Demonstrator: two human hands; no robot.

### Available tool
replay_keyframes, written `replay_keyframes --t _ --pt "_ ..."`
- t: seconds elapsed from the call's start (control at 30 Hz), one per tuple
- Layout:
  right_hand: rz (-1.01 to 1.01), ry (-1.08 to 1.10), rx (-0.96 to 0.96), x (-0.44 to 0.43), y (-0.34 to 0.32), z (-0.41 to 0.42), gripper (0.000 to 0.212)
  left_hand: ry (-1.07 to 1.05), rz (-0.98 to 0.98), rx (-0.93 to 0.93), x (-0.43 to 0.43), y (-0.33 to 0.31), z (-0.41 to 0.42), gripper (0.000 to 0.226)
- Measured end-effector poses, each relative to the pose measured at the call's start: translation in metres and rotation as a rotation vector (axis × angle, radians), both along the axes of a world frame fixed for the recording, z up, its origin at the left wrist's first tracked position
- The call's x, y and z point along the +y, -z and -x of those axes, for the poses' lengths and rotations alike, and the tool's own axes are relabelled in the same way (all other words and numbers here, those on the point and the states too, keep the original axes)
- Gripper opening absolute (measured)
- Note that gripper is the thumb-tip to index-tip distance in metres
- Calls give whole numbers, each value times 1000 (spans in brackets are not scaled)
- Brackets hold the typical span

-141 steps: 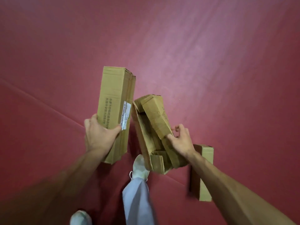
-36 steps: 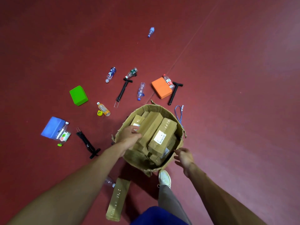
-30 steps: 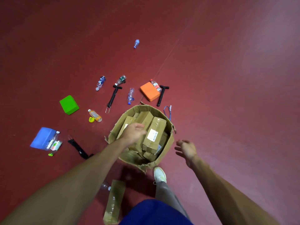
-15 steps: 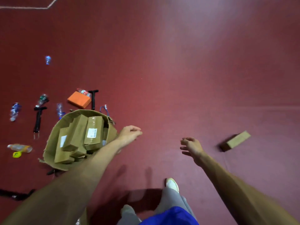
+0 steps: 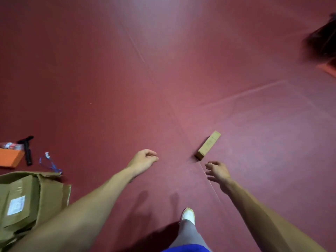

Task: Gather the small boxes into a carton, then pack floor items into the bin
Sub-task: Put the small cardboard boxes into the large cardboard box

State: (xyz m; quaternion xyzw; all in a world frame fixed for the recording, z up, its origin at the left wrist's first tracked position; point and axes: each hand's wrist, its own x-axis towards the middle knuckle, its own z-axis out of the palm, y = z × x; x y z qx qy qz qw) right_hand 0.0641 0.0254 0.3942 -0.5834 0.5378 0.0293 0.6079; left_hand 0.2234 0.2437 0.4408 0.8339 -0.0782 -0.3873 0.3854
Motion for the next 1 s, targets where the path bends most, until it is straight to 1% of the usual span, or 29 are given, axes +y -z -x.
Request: replay_keyframes --t 0.07,0.13,0.27,0.4,0.5,0.6,0.7,0.77,0.83,0.9,1.0 --pt "-8 9 18 -39 3 -3 10 52 -37 10 -44 7 -4 22" --pt "-20 15 32 -68 10 -12 15 73 -55 22 -76 13 -13 26" --pt "-46 45 78 -117 36 -41 27 98 -75 67 -137 40 -41 18" --pt "-74 70 145 -162 76 -80 30 91 -105 121 -192 89 -80 16" --pt "-64 88 206 -197 122 -113 34 57 -130 157 -229 141 -114 15" --pt "-44 127 285 -227 181 -144 43 69 -165 187 -265 201 -144 14" --pt "-32 162 359 -253 253 -168 61 99 -196 201 -300 269 -165 14" --pt "-12 140 415 -267 310 -180 71 104 -214 198 -320 318 -174 13" --pt "3 110 467 -281 373 -188 78 118 -211 148 -337 374 -177 12" --pt "23 72 508 -293 438 -191 80 67 -208 129 -352 430 -174 11" --pt "62 1 563 -304 528 -196 82 -54 -210 143 -367 509 -165 16"
